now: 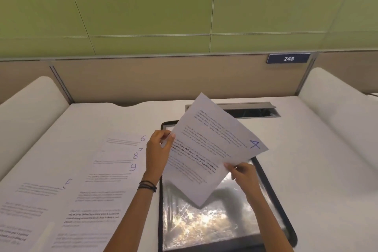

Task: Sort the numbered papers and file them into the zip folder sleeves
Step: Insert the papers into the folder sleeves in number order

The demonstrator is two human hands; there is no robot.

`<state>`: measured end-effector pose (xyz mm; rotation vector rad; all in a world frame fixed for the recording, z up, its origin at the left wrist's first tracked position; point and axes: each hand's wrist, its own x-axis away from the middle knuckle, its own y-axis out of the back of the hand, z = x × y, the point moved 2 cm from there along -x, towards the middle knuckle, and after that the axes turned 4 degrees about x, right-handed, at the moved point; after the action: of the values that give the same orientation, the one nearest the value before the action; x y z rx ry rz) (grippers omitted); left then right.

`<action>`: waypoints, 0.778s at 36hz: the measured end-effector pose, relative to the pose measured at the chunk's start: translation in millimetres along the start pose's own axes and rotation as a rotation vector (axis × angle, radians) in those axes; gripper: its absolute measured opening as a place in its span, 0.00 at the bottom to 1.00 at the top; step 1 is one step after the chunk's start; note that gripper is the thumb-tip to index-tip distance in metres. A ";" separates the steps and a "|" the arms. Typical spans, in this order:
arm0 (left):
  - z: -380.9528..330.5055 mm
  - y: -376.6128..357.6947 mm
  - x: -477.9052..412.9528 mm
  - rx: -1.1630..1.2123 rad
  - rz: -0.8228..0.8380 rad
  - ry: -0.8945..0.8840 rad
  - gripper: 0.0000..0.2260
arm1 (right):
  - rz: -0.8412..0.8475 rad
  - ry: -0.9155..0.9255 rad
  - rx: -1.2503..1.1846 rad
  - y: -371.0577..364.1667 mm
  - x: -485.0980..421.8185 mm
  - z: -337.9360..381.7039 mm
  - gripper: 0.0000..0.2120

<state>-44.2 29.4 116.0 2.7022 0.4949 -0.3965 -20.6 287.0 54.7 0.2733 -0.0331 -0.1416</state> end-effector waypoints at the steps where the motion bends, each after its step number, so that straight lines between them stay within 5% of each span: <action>1: 1.6 -7.4 3.8 0.008 -0.005 0.012 0.08 | -0.008 0.004 0.011 6.0 -1.3 -2.1 0.15; 11: 44.2 -79.6 47.2 -0.048 0.170 0.116 0.21 | -0.165 -0.013 0.069 71.3 -11.4 -17.7 0.18; 23: 69.4 -184.6 105.8 -0.639 0.549 0.033 0.35 | -0.441 -0.031 0.100 142.7 -8.7 -41.5 0.13; 28: 62.7 -227.0 123.5 -0.620 0.731 -0.050 0.55 | -0.501 -0.046 0.098 161.2 -10.6 -53.7 0.11</action>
<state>-33.8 237.6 -49.0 2.0629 -0.3471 -0.0759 -6.6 456.4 46.7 0.3730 -0.0161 -0.6458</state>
